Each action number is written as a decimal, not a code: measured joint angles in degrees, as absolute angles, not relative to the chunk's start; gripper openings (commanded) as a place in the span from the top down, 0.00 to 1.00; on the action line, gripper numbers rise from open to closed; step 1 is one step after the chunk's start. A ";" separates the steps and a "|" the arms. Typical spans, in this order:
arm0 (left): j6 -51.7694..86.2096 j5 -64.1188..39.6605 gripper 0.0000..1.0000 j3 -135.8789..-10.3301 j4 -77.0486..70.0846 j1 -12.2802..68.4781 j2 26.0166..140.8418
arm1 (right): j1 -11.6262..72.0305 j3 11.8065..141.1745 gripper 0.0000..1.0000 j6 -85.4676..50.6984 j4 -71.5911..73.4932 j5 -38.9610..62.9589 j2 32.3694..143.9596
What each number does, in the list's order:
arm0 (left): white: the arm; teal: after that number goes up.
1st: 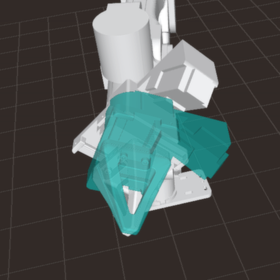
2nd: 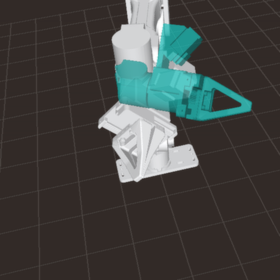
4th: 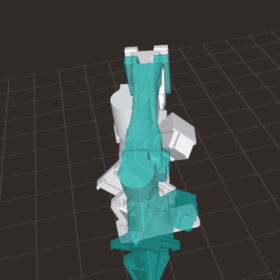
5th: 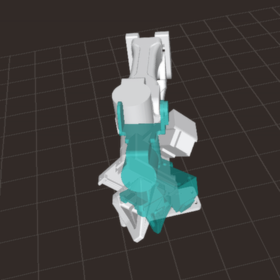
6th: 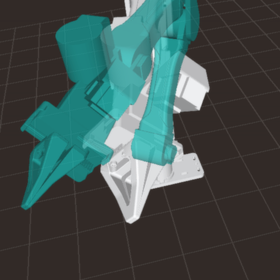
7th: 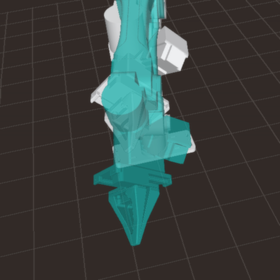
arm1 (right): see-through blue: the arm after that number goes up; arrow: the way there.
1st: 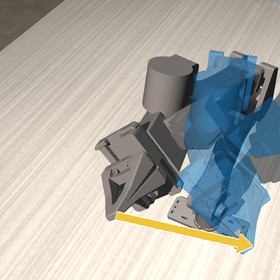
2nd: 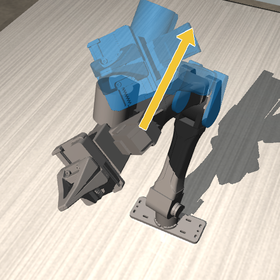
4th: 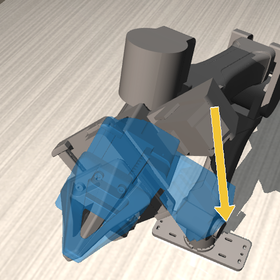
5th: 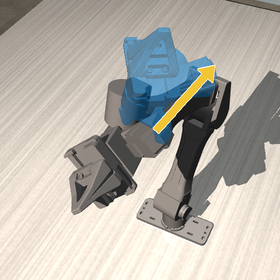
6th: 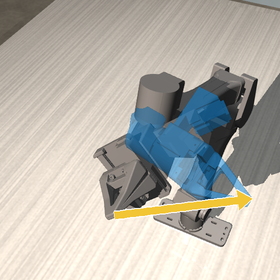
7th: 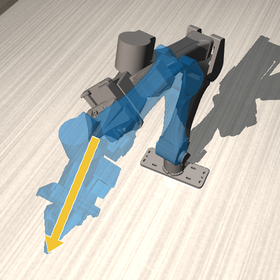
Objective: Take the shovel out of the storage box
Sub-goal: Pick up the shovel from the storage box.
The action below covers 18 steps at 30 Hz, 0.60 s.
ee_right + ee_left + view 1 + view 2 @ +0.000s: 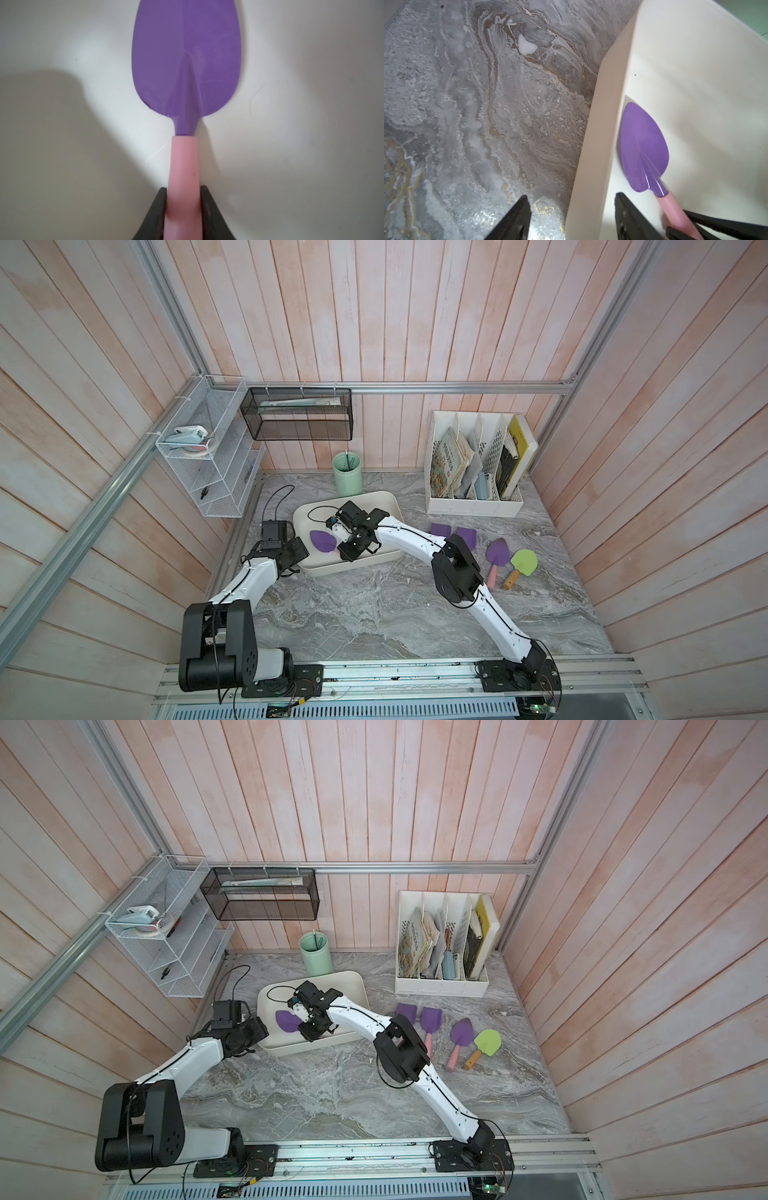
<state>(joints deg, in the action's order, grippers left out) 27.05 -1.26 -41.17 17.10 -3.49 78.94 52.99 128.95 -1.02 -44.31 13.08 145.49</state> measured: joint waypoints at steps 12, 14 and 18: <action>27.22 -1.45 0.33 -41.17 17.04 -3.53 79.07 | 53.04 129.49 1.00 -1.06 -43.57 11.57 145.62; 27.24 -1.58 0.33 -41.17 16.95 -3.60 79.07 | 52.84 129.49 1.00 -1.50 -42.83 10.76 145.38; 27.24 -1.69 0.32 -41.17 16.88 -3.66 79.11 | 51.59 129.40 1.00 -3.14 -41.32 9.89 143.13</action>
<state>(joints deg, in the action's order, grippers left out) 27.24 -1.69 -41.17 16.88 -3.66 79.11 51.59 129.40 -3.14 -41.32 9.89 143.13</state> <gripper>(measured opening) 0.676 0.262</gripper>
